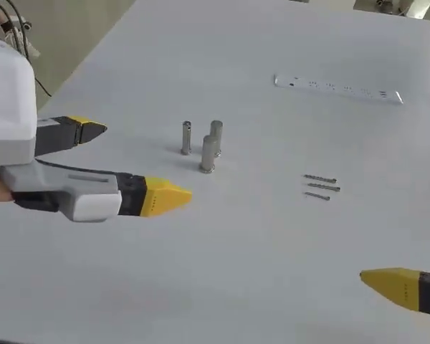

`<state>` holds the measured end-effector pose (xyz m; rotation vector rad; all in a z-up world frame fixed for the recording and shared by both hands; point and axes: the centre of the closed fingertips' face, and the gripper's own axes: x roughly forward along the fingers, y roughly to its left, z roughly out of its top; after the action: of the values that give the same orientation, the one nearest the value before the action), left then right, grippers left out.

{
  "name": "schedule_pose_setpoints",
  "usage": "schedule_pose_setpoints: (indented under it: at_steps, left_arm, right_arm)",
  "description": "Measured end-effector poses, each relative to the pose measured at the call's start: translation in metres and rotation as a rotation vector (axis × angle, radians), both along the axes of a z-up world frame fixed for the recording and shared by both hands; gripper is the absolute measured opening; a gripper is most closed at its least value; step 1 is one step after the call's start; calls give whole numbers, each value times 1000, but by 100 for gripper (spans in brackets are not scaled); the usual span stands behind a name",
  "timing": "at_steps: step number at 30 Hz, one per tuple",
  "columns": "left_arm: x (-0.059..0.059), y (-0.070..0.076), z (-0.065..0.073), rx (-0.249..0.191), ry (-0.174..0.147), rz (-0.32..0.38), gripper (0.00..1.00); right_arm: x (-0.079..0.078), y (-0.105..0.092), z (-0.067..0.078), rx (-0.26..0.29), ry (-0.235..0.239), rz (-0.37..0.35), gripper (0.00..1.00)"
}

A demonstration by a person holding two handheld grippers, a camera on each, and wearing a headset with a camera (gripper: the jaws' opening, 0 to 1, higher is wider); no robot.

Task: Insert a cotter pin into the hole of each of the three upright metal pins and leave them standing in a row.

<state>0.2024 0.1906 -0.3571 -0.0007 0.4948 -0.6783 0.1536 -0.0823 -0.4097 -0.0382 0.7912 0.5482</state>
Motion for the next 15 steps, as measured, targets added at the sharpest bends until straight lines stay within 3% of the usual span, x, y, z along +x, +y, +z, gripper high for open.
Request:
schedule_pose_setpoints:
  at_steps: [15]
  left_arm:
    - [26,-7,-9,48,-13,-83,88]
  right_arm:
    - [-6,-7,8,0,-15,-59,92]
